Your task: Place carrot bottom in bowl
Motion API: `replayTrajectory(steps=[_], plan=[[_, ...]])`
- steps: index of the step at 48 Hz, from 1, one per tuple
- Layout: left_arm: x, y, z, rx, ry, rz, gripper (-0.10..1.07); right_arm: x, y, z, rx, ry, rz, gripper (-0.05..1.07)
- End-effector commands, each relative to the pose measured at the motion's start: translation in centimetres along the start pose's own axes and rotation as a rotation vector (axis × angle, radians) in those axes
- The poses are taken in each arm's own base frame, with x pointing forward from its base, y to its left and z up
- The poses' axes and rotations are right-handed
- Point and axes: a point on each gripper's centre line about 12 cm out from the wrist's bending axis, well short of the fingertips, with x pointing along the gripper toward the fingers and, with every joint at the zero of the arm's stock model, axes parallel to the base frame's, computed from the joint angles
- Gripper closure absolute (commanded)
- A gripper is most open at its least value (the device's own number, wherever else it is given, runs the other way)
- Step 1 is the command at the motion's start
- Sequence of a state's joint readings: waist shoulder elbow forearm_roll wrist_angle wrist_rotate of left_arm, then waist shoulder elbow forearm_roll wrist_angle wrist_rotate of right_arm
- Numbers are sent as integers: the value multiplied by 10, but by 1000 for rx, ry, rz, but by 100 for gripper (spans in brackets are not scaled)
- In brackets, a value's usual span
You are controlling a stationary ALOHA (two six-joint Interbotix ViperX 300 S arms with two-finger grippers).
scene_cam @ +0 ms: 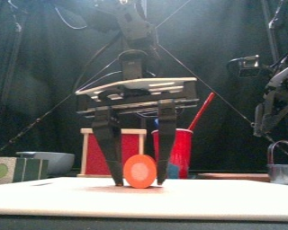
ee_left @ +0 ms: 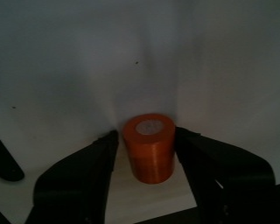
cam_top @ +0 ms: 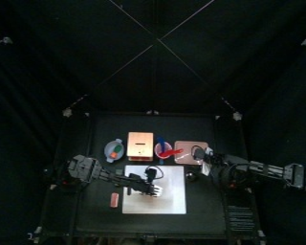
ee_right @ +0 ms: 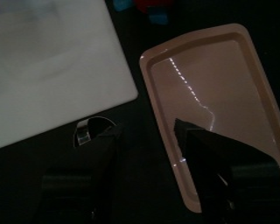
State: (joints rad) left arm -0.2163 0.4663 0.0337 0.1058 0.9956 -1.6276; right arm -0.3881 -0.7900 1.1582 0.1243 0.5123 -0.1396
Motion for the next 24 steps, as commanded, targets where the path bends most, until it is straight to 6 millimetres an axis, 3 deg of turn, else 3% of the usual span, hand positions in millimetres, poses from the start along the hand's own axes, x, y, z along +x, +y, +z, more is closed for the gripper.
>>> replayTrajectory(steps=[1,6,13,18,24], plan=[[-23,-2,4,8,-14,-34,33,-1,0,4,5,-9,-1,18],[-44,0,8,13,-23,-62,33,-1,-1,3,2,-3,-2,18],[-92,5,25,78,-128,-133,33,-1,-1,2,2,2,-5,18],[-124,28,41,119,-164,-131,33,-1,-2,3,12,-2,-6,18],[-142,62,59,132,-179,-64,33,-1,-2,2,12,-2,-6,18]])
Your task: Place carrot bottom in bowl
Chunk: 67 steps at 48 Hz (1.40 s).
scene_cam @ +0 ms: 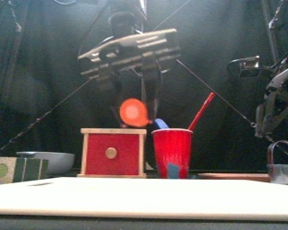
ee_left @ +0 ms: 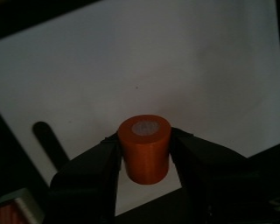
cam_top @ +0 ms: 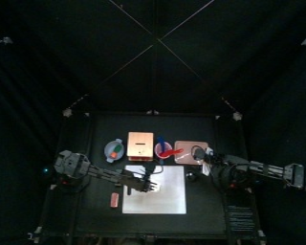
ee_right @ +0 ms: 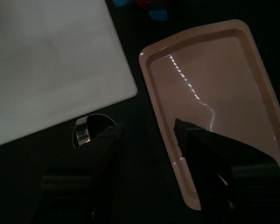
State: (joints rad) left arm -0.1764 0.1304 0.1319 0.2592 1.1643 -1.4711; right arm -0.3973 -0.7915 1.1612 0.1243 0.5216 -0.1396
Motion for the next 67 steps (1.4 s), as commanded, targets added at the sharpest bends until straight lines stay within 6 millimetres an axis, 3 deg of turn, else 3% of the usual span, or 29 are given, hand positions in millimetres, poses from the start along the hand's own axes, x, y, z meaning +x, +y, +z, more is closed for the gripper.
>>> replayTrajectory(steps=[1,8,15,19,23,29,40,47,55,67], plan=[[-22,25,18,-15,-21,16,33,-1,-1,4,6,-13,-2,18],[-14,88,38,41,-46,154,33,-3,-2,5,14,-21,-8,18],[-1,148,57,-23,-63,190,33,-8,-3,9,15,-51,-11,18],[7,171,66,-58,-102,150,33,-11,-3,10,26,-64,-11,18],[29,195,79,-96,-161,82,32,-11,-4,10,42,-69,-10,18],[57,216,84,-170,-174,-8,27,-11,-3,11,67,-71,1,18],[66,225,89,-197,-195,-48,5,-13,-2,13,81,-76,10,18],[61,222,94,-183,-223,-61,3,-13,-2,14,85,-76,13,18],[36,208,109,-107,-344,-161,3,-23,-2,22,77,-129,12,18],[-3,202,99,20,-485,-313,3,-44,1,39,61,-239,16,18]])
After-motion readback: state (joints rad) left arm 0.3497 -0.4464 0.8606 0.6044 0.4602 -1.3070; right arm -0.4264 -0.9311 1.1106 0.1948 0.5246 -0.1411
